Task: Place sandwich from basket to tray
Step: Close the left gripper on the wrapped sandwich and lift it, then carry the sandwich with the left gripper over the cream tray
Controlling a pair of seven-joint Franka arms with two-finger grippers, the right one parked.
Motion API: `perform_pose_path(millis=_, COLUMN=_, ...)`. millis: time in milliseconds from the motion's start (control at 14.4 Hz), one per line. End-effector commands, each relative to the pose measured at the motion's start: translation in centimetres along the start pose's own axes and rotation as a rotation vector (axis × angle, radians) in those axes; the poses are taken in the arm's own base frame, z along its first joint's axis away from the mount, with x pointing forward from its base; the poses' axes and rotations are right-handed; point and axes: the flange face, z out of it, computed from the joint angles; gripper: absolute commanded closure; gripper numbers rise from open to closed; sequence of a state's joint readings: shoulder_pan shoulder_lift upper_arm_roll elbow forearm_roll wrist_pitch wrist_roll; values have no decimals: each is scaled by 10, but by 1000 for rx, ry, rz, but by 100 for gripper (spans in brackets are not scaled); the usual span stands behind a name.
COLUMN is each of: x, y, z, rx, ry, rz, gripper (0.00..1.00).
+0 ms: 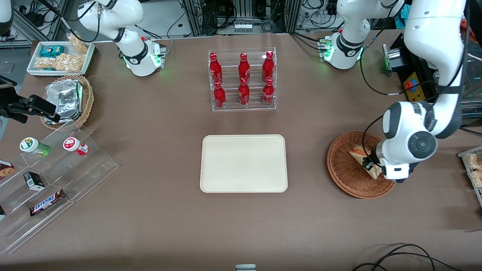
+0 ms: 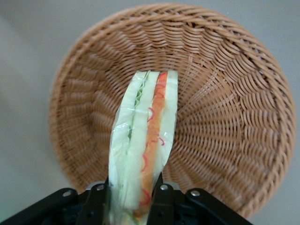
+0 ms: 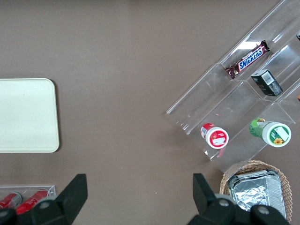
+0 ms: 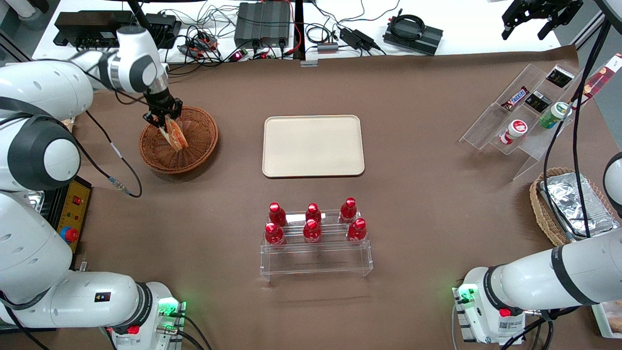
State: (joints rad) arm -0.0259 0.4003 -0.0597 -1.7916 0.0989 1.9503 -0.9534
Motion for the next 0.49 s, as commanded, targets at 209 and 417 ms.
perform_pose_path(millis=209, x=-91, y=68, z=-42, rx=-22, ry=-40, rz=158, gripper=92)
perform_pose_path(millis=417, x=-171, y=136, z=-27, rx=-109, ry=11, rz=352, gripper=92)
